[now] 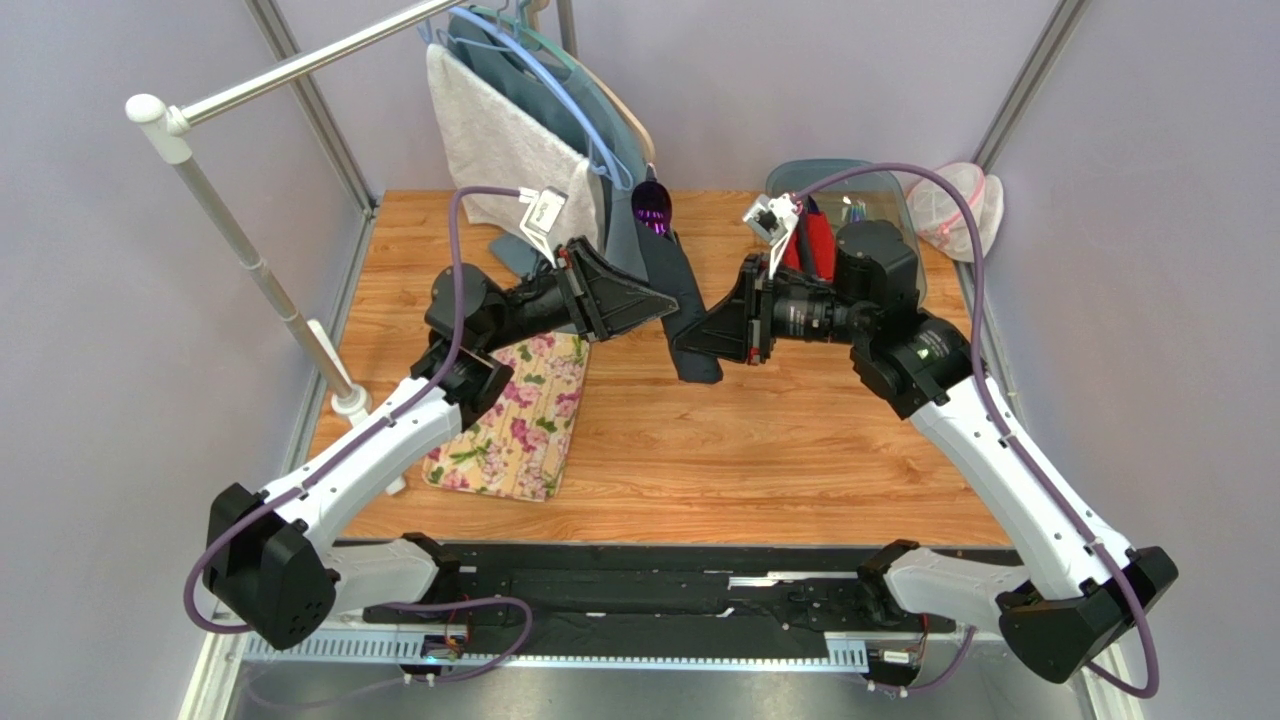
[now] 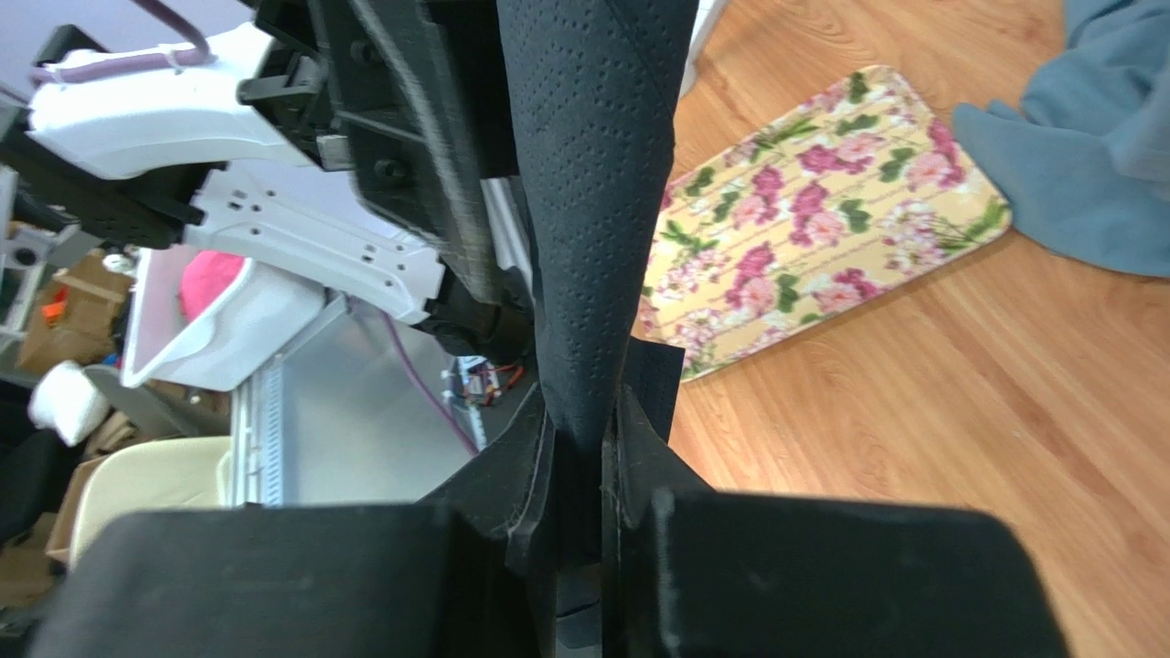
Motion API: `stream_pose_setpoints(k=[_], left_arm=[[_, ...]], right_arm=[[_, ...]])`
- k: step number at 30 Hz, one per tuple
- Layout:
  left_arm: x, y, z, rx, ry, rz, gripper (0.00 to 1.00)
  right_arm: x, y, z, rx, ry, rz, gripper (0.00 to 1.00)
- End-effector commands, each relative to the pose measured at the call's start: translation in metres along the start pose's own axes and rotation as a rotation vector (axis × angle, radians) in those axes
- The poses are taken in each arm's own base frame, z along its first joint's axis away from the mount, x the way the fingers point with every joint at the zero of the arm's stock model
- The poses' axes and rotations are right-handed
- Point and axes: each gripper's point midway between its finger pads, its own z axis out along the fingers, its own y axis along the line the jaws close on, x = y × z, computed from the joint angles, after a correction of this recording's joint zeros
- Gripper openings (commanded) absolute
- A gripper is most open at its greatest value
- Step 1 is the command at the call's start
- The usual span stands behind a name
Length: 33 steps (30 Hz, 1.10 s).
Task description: Place the utensils on the paper napkin and roll it up
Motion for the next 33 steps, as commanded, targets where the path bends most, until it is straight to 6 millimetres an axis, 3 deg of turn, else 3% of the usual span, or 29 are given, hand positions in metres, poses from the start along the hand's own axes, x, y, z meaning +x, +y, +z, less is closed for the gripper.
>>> stream_pose_setpoints(k=[1,2,4,5,7,8,12,15,16,18,19,21,22,25,31,32,33], left_arm=[[-0.020,-0.016,0.005,0.036,-0.046,0.064,0.42],[-0.019,-0.013,0.005,0.025,-0.043,0.058,0.51],[-0.018,-0.008,0.005,0.009,-0.041,0.057,0.56],[-0.015,-0.005,0.004,-0.002,-0.033,0.051,0.66],[-0.011,-0.001,0.004,-0.011,-0.021,0.059,0.67],[-0.008,-0.001,0.002,-0.007,-0.006,0.063,0.76],[0.007,0.006,-0.003,-0.011,0.053,0.125,0.85],[0.017,0.010,-0.008,-0.022,0.108,0.180,0.86],[0.019,0.009,-0.010,-0.024,0.116,0.194,0.86],[0.025,0.013,-0.015,-0.037,0.146,0.224,0.86],[0.026,0.011,-0.017,-0.035,0.152,0.239,0.86],[0.031,0.013,-0.020,-0.043,0.172,0.259,0.86],[0.032,0.012,-0.022,-0.042,0.176,0.267,0.86],[0.036,0.017,-0.024,-0.059,0.189,0.277,0.86],[0.048,0.036,-0.024,-0.085,0.239,0.271,0.86],[0.050,0.039,-0.025,-0.095,0.250,0.265,0.86],[0.050,0.041,-0.025,-0.098,0.256,0.281,0.86]], right_arm=[[-0.029,0.002,-0.015,0.054,-0.084,-0.150,0.00],[-0.031,0.001,-0.018,0.063,-0.092,-0.172,0.00],[-0.032,-0.008,-0.023,0.097,-0.097,-0.162,0.00],[-0.033,-0.010,-0.027,0.102,-0.098,-0.159,0.00],[-0.034,-0.021,-0.036,0.137,-0.100,-0.143,0.00],[-0.033,-0.026,-0.039,0.152,-0.094,-0.155,0.00],[-0.030,-0.055,-0.058,0.232,-0.068,-0.164,0.00],[-0.027,-0.086,-0.078,0.307,-0.049,-0.149,0.00],[-0.023,-0.108,-0.089,0.358,-0.038,-0.100,0.00],[-0.022,-0.128,-0.102,0.391,-0.027,-0.077,0.00],[-0.014,-0.156,-0.117,0.448,-0.003,-0.029,0.00],[-0.016,-0.175,-0.130,0.481,0.011,-0.021,0.00],[-0.010,-0.196,-0.142,0.511,0.034,0.009,0.00],[-0.014,-0.225,-0.165,0.568,0.027,0.046,0.00],[-0.011,-0.296,-0.188,0.610,0.038,0.149,0.00],[-0.020,-0.303,-0.191,0.623,0.031,0.135,0.00],[-0.011,-0.323,-0.190,0.621,0.044,0.183,0.00]])
